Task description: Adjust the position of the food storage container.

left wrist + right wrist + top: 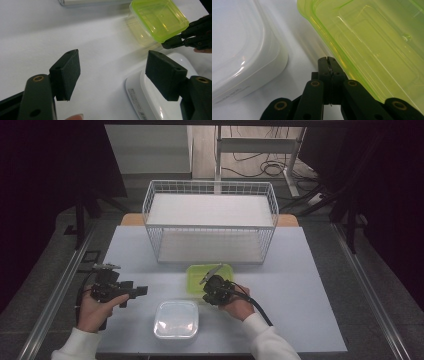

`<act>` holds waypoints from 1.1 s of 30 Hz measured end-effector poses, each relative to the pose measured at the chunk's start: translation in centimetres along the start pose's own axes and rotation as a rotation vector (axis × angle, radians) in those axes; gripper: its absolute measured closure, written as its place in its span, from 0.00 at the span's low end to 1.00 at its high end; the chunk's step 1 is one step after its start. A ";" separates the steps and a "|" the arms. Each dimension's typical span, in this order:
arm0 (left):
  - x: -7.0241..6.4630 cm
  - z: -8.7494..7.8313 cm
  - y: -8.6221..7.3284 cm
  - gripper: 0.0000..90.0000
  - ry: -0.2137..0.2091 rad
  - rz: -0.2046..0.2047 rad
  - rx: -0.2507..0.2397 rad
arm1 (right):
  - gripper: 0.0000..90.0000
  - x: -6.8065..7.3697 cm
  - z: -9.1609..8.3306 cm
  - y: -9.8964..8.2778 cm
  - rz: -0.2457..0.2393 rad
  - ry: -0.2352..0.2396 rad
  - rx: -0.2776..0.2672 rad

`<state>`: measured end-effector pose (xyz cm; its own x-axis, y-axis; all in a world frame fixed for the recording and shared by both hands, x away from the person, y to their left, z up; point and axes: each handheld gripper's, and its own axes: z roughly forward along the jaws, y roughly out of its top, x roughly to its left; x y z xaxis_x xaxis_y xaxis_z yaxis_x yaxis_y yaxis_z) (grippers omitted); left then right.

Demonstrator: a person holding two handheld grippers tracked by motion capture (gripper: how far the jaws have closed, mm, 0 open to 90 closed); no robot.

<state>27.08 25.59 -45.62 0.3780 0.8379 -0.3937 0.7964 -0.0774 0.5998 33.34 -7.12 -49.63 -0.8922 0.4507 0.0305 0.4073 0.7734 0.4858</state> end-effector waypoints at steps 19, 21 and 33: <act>-1.3 -0.2 0.2 0.30 -0.030 -0.010 -0.035 | 0.99 -0.2 -7.3 -4.6 0.117 -0.045 -0.178; -1.5 -0.2 0.3 0.30 -0.033 -0.005 -0.037 | 0.99 -0.3 -7.6 -5.1 0.139 -0.043 -0.194; -2.8 0.5 0.8 0.30 -0.043 0.031 -0.047 | 0.43 -3.1 -10.8 -9.8 0.367 -0.098 -0.262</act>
<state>26.87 22.96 -44.40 0.4232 0.8113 -0.4033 0.7610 -0.0767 0.6442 30.02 -20.90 -45.07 -0.6700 0.7237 0.1654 0.6187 0.4214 0.6630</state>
